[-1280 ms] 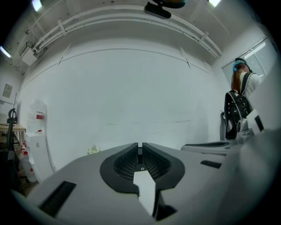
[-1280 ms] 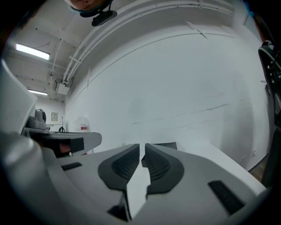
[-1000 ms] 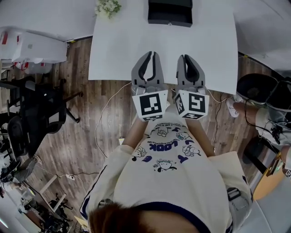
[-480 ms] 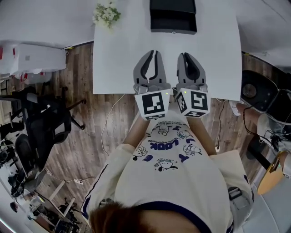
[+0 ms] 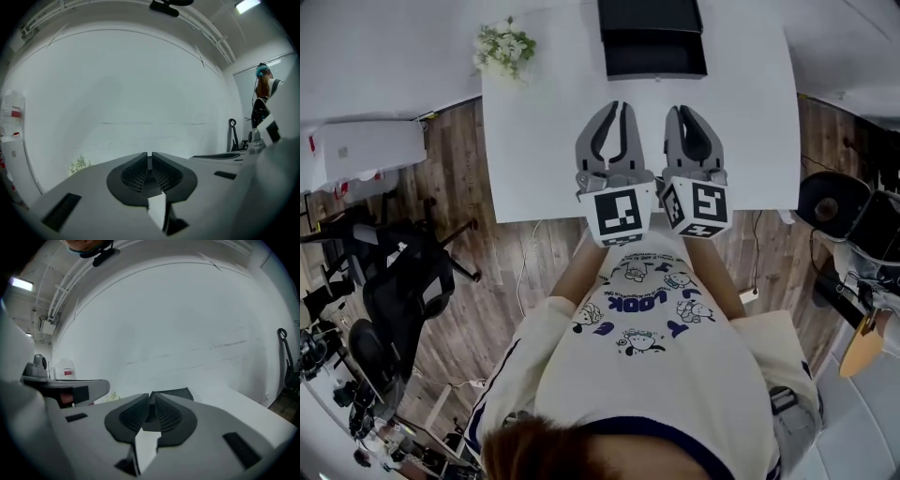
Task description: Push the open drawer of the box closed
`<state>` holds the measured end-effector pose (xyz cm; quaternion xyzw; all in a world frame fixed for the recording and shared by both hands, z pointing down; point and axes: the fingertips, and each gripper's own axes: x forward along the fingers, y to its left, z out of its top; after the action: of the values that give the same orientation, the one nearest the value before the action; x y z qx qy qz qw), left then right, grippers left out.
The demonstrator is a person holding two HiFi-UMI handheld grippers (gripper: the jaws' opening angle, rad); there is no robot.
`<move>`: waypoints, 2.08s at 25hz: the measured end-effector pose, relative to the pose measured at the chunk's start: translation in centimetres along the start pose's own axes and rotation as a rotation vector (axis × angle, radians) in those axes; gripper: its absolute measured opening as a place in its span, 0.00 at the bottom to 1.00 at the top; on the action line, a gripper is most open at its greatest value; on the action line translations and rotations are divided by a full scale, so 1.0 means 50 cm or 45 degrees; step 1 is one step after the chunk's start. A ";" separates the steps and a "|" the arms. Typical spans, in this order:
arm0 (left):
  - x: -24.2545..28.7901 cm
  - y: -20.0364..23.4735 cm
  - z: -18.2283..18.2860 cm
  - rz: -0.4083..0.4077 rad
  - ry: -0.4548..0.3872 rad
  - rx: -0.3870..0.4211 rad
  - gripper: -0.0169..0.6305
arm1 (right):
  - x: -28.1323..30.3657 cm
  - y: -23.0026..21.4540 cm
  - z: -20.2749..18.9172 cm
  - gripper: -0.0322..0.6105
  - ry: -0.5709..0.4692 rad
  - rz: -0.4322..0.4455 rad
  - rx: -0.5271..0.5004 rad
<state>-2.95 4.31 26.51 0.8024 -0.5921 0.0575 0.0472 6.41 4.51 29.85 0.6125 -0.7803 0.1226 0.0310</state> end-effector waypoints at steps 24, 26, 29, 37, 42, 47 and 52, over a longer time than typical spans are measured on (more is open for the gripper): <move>0.123 0.023 -0.084 -0.070 0.134 -0.013 0.08 | 0.126 -0.043 -0.077 0.23 0.167 -0.078 0.005; 0.132 0.025 -0.091 -0.069 0.146 -0.013 0.08 | 0.138 -0.047 -0.081 0.24 0.186 -0.075 0.012; 0.149 0.025 -0.102 -0.068 0.159 -0.011 0.08 | 0.159 -0.053 -0.090 0.24 0.209 -0.061 0.021; 0.195 0.035 -0.141 -0.046 0.217 -0.011 0.08 | 0.207 -0.070 -0.144 0.25 0.292 -0.047 0.031; 0.215 0.036 -0.175 -0.043 0.265 -0.021 0.08 | 0.227 -0.081 -0.184 0.26 0.351 -0.048 0.040; 0.232 0.035 -0.206 -0.040 0.315 -0.021 0.08 | 0.243 -0.090 -0.218 0.26 0.406 -0.043 0.036; 0.252 0.028 -0.230 -0.050 0.341 -0.041 0.08 | 0.259 -0.103 -0.252 0.26 0.455 -0.054 0.035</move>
<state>-1.00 -6.35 39.77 0.7981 -0.5655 0.1538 0.1398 6.86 -6.00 45.40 0.5977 -0.7475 0.2394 0.1633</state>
